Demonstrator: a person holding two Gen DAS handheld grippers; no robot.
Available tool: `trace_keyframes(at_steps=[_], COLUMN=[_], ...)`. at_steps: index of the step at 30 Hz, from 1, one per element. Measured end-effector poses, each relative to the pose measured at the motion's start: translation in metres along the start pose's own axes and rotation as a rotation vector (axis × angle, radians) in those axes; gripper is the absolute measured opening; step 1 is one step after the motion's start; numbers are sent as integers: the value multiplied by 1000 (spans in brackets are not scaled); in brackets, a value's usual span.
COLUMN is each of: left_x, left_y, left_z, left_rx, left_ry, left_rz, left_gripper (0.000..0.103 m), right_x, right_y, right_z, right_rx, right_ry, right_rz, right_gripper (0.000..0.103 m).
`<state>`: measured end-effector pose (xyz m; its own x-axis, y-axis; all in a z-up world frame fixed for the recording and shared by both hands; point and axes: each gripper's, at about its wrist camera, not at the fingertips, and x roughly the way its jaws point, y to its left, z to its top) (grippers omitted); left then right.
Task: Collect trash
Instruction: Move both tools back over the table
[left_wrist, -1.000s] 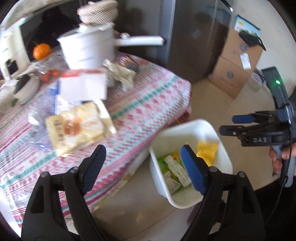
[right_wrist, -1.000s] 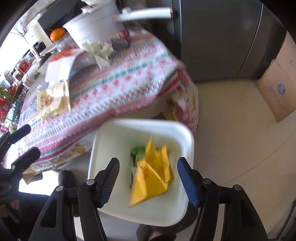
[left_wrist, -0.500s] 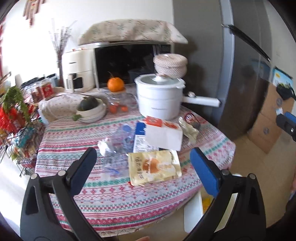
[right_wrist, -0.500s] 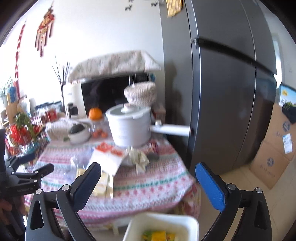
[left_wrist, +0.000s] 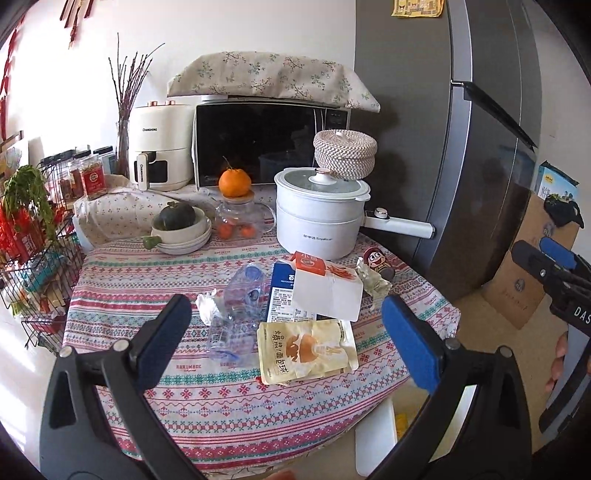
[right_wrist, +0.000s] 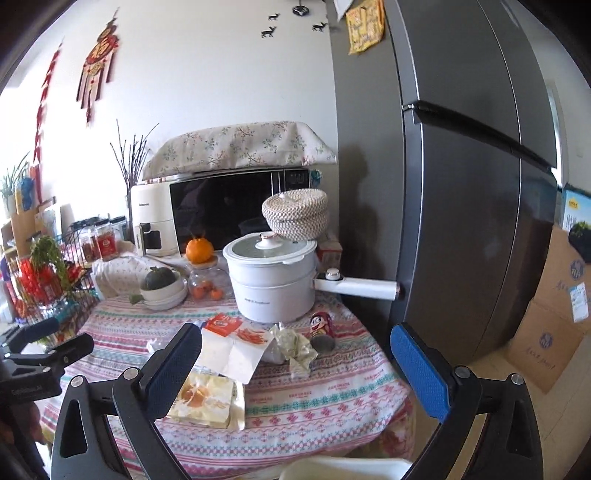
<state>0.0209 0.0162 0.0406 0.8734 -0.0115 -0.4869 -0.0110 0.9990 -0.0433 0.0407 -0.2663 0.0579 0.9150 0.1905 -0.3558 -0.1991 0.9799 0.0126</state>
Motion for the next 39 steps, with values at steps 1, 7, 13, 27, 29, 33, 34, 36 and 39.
trace_keyframes(at_steps=[1,7,13,27,29,33,34,36,39], left_x=[0,0,6,50,61,74,78,89,114], left_y=[-2,-7,-11,6,15,30,32,37,52], left_z=[0,4,11,8,6,2,2,-1,-10], left_rx=[25,76,99,104,75,61,76,105,67], left_ry=[-2,-13,6,65,100,113,115,142,229], left_rz=[4,33,43,52,30,32,58,83,65], left_gripper=[102,102,102,102,102,102,102,102,102], right_x=[1,12,27,91,108,139,145,156,171], right_y=[2,-7,-18,19,29,46,49,54,62], right_z=[0,1,1,-11,-16,-27,-29,-34,-41], right_rx=[-7,80,142,22,7,5,11,21,15], right_ry=[2,67,109,222,257,344,364,394,442], right_rz=[0,45,42,24,29,62,73,89,96], right_gripper=[103,103,103,103,103,103,103,103,103])
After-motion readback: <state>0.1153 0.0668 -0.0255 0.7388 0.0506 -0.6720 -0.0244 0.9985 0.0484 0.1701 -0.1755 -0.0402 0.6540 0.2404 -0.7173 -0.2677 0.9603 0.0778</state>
